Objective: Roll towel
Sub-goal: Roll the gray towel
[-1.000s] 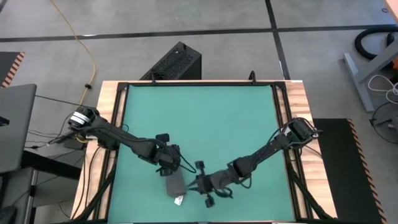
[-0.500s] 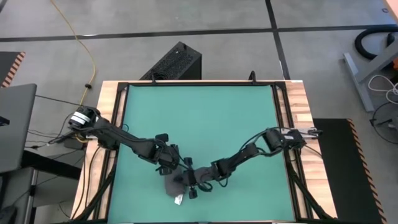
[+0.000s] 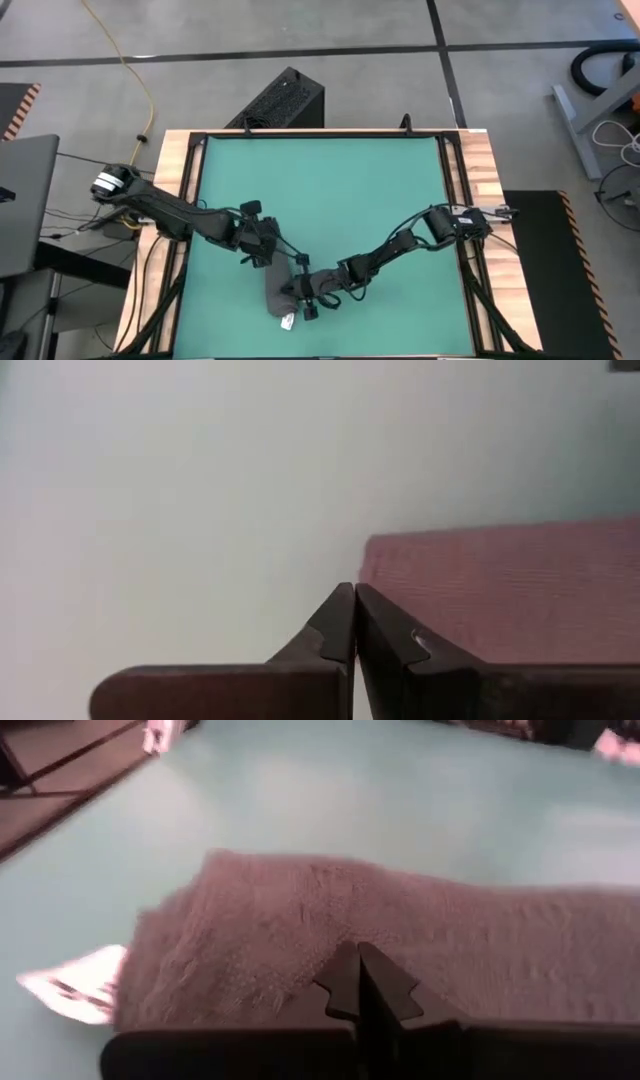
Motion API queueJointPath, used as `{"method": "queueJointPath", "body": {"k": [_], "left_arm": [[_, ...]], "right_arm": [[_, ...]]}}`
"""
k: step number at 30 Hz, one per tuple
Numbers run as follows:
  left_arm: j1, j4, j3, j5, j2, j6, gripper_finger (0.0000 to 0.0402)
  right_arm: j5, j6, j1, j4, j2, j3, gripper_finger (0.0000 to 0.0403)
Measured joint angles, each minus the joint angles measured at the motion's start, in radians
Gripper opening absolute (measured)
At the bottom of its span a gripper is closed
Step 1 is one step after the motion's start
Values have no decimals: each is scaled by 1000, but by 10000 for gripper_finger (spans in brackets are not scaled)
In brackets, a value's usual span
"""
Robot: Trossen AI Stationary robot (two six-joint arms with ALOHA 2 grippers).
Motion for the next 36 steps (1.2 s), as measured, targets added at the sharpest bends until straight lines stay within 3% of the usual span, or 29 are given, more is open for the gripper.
{"method": "queueJointPath", "body": {"k": [6, 10, 17, 21, 25, 32, 36], "left_arm": [[-53, 68, 0, 9, -27, -19, 0], [-131, 155, 1, 31, 39, -37, 0], [-198, 141, 3, 28, 171, -136, 0], [-204, 111, 4, 31, 229, -166, 0], [-217, 103, 1, 25, 191, -166, 0], [-247, 80, 0, 1, 51, -174, 0], [-272, 235, 0, -8, 37, -154, 0]], "right_arm": [[-14, -38, -3, -5, -133, 1, 20], [-26, -55, -3, -67, -211, 1, 20], [-38, -41, 48, -213, -359, -53, 20], [46, 3, 93, -191, -493, -182, 20], [167, 45, 136, -101, -658, -372, 20], [207, 133, 155, 8, -844, -583, 20], [209, 135, 151, -9, -872, -606, 20]]}}
